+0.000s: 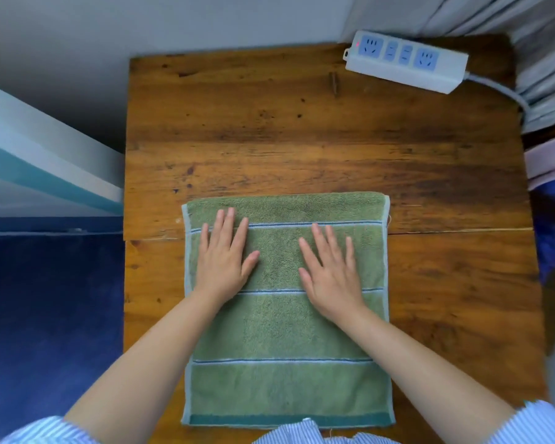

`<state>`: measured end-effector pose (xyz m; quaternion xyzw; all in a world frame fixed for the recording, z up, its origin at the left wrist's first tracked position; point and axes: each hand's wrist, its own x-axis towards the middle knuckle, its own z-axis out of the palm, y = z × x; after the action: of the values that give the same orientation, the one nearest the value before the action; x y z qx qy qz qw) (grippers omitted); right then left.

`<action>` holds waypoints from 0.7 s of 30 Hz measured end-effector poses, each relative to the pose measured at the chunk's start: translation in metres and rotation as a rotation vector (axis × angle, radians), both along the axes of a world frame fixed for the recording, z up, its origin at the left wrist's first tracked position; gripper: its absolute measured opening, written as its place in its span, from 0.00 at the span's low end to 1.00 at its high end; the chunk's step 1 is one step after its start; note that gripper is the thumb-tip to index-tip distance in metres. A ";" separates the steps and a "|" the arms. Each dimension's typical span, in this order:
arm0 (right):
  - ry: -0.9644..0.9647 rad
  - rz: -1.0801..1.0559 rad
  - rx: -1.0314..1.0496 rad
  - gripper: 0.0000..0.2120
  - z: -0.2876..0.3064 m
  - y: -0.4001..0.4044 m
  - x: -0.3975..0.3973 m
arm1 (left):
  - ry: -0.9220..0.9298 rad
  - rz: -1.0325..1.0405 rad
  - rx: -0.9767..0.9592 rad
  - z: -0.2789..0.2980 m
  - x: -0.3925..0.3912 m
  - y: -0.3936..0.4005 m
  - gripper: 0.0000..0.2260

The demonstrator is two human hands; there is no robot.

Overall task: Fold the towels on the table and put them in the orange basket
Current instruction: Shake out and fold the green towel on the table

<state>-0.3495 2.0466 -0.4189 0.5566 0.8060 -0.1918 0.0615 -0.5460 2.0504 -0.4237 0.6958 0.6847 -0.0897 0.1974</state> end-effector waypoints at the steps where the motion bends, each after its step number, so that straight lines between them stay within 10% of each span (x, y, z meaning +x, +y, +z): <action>1: -0.017 -0.010 -0.083 0.26 -0.008 -0.002 0.002 | 0.009 0.022 -0.035 -0.003 0.003 -0.004 0.37; 13: -0.058 -0.420 -0.070 0.33 0.004 0.033 0.101 | -0.011 0.077 -0.015 -0.006 -0.011 -0.003 0.31; 21: -0.053 -0.084 -0.048 0.27 0.018 0.113 0.056 | 0.095 0.088 0.009 0.011 -0.048 0.063 0.27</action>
<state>-0.2934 2.1593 -0.4006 0.5930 0.7753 -0.1987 0.0880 -0.5942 2.1129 -0.4131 0.6608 0.7237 -0.1107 0.1655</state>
